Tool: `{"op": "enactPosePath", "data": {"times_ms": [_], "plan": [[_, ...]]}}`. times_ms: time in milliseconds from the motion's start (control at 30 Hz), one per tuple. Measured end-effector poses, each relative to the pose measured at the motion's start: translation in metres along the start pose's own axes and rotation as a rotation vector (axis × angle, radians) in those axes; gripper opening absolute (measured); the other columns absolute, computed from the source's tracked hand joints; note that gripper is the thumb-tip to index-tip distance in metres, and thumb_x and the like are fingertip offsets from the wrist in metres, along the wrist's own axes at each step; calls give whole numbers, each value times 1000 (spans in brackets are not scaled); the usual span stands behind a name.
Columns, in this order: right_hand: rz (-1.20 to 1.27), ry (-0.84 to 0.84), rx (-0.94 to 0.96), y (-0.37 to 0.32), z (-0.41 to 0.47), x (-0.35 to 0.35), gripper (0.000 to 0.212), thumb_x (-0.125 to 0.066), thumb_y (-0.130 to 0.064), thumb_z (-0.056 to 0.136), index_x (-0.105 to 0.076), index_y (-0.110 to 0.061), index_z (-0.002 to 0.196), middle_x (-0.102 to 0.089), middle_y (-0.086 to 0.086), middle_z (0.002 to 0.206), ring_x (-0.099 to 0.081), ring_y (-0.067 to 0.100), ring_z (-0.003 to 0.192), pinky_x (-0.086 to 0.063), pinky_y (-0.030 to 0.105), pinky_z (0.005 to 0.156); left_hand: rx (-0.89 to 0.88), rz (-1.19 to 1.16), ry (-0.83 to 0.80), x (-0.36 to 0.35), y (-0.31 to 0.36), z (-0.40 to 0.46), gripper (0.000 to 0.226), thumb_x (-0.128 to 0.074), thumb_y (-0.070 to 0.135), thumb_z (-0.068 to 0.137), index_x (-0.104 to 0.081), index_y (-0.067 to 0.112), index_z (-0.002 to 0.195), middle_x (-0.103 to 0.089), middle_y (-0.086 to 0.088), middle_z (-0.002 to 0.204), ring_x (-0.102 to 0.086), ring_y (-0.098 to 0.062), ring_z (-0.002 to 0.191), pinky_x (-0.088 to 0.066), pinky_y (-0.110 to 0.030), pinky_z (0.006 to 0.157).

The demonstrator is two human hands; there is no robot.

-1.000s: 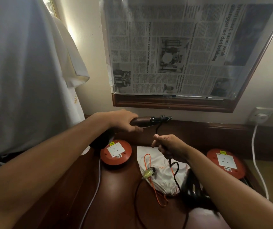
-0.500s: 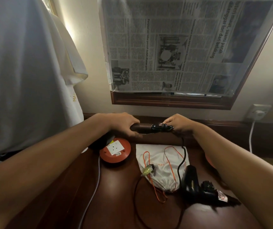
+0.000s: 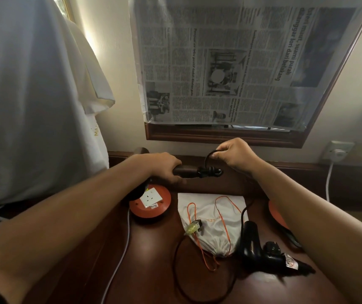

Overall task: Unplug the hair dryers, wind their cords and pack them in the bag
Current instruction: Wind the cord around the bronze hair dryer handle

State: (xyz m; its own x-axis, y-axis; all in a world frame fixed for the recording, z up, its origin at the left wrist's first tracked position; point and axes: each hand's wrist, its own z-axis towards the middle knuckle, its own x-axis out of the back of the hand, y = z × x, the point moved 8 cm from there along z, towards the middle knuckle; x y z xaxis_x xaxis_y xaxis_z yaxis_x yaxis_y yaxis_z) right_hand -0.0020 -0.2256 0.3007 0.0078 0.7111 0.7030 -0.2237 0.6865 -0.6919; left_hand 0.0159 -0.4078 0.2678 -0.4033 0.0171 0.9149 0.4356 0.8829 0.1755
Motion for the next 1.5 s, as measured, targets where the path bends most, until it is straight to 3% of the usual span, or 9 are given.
{"op": "enactPosePath", "data": {"times_ms": [233,400,533,667,733,1000,1167,1333,1500], "plan": [[-1,101,52,-14,-23,-4,18,-67,-23,87,-75,-8,81,-69,8,68,-55,8,58,-43,20,54,57,40,30,-1,-11,7,24,-60,46,89,-53,25,99,-58,0,96,-55,-11,82,-43,-24,71],[-43,87,67,-23,-45,-22,17,-57,-18,93,-69,-9,85,-61,3,64,-52,13,57,-40,23,52,103,91,46,-1,-16,7,39,-57,53,88,-53,20,108,-57,-2,103,-55,-16,90,-47,-29,82],[118,54,-5,-19,-61,-43,19,-48,-10,94,-63,-10,106,-57,2,68,-47,12,58,-39,29,55,121,84,69,4,-18,5,51,-54,55,89,-53,14,120,-55,-2,103,-53,-17,92,-45,-30,86],[315,14,-110,-8,-73,-63,34,-43,-6,95,-52,-14,127,-58,3,78,-46,9,60,-39,18,50,117,46,84,7,-21,5,50,-53,56,89,-54,13,115,-56,-3,100,-53,-17,89,-41,-28,79],[363,-4,-123,-5,-76,-68,36,-43,-8,97,-48,-15,131,-59,2,82,-49,10,64,-42,21,55,121,32,89,7,-23,4,50,-54,56,89,-54,13,114,-56,-3,99,-53,-18,88,-41,-27,78],[260,38,-32,-4,-80,-74,29,-43,-7,97,-50,-16,124,-61,0,84,-56,11,73,-46,24,64,117,51,95,5,-17,0,51,-53,57,89,-53,14,118,-57,-3,102,-53,-17,88,-44,-29,80],[56,-17,28,-10,-81,-79,35,-44,-8,97,-48,-17,130,-63,6,100,-61,19,86,-52,35,76,88,117,118,9,-7,0,52,-54,56,89,-52,15,121,-55,-2,103,-52,-17,92,-45,-31,84],[141,-1,46,-7,-83,-79,26,-41,-6,98,-55,-18,117,-58,-1,81,-53,10,71,-42,19,63,78,51,118,6,-8,2,48,-54,57,88,-53,17,115,-58,-2,100,-55,-17,88,-47,-29,80],[566,-57,-137,13,-85,-88,20,-40,-8,100,-59,-14,100,-50,2,69,-38,8,49,-30,20,41,64,30,164,9,-10,0,42,-55,58,87,-52,20,104,-58,-2,96,-56,-18,85,-46,-29,76]]}}
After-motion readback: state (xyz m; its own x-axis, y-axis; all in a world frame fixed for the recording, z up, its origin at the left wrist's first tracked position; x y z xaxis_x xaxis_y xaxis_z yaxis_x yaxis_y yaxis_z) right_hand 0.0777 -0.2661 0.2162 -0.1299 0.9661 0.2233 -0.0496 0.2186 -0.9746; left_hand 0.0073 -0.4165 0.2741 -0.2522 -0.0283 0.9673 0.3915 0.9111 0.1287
